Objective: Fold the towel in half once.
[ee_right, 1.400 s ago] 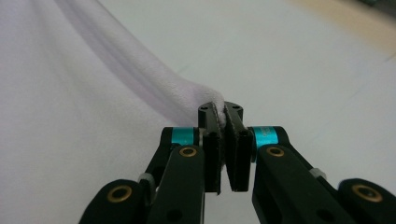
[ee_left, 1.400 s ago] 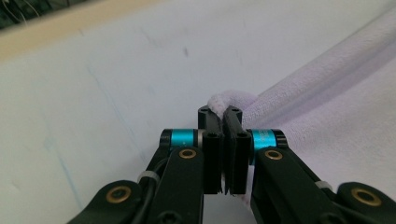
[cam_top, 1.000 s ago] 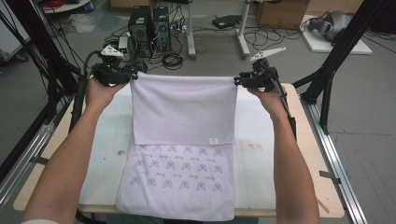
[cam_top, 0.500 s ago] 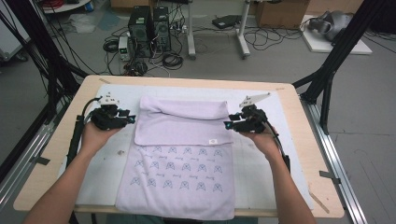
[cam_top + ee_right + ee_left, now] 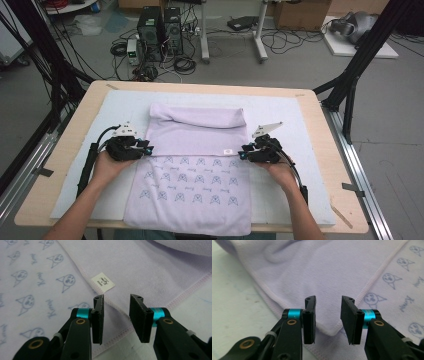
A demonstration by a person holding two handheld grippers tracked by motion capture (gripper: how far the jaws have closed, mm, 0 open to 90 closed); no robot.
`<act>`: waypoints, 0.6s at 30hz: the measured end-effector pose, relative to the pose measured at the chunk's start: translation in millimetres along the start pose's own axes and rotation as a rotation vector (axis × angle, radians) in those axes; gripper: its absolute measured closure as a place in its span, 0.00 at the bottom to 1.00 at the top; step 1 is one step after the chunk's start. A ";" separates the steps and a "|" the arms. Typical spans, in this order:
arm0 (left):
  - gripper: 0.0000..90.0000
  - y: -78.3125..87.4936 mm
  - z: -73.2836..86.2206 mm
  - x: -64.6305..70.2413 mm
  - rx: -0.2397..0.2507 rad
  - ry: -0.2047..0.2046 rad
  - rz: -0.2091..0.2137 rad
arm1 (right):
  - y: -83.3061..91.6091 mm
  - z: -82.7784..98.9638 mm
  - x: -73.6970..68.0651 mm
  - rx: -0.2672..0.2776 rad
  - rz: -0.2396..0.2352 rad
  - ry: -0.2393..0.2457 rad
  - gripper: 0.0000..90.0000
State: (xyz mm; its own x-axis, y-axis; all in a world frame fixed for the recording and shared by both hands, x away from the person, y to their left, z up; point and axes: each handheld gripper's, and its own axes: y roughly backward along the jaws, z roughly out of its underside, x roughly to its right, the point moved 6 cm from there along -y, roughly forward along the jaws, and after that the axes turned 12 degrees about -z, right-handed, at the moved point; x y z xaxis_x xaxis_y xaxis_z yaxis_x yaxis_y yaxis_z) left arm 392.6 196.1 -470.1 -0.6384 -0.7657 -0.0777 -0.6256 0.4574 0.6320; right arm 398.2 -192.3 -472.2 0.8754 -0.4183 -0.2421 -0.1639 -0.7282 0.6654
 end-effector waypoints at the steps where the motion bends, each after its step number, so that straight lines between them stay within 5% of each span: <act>1: 0.72 -2.3 1.4 0.7 -0.013 -0.011 0.000 | -2.4 0.9 2.1 -0.004 -0.003 -0.003 0.70; 4: 0.74 -9.4 4.9 0.0 -0.044 -0.013 -0.011 | -7.2 4.1 8.6 -0.010 -0.002 -0.020 0.72; 6: 0.77 -12.1 4.8 -1.3 -0.039 0.021 -0.018 | -8.0 3.5 9.9 0.001 -0.002 -0.027 0.74; 10: 0.94 -12.2 3.5 0.0 -0.034 -0.011 -0.048 | -8.2 2.6 9.6 -0.018 0.030 -0.010 0.96; 12: 0.97 -10.2 2.7 0.5 -0.032 -0.010 -0.053 | -7.3 0.7 8.6 -0.020 0.023 -0.007 0.97; 18: 0.97 9.8 -6.4 -0.7 0.032 0.042 -0.004 | 9.2 -8.7 -3.5 0.042 0.014 0.030 0.97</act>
State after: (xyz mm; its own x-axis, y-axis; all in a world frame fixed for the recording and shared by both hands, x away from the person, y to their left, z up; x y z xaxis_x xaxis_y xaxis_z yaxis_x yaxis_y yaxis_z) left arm 389.7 198.2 -458.9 -0.6169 -0.7856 -0.0468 -0.6423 0.4682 0.6068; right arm 397.7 -192.8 -459.1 0.8861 -0.4125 -0.2111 -0.1945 -0.7446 0.6385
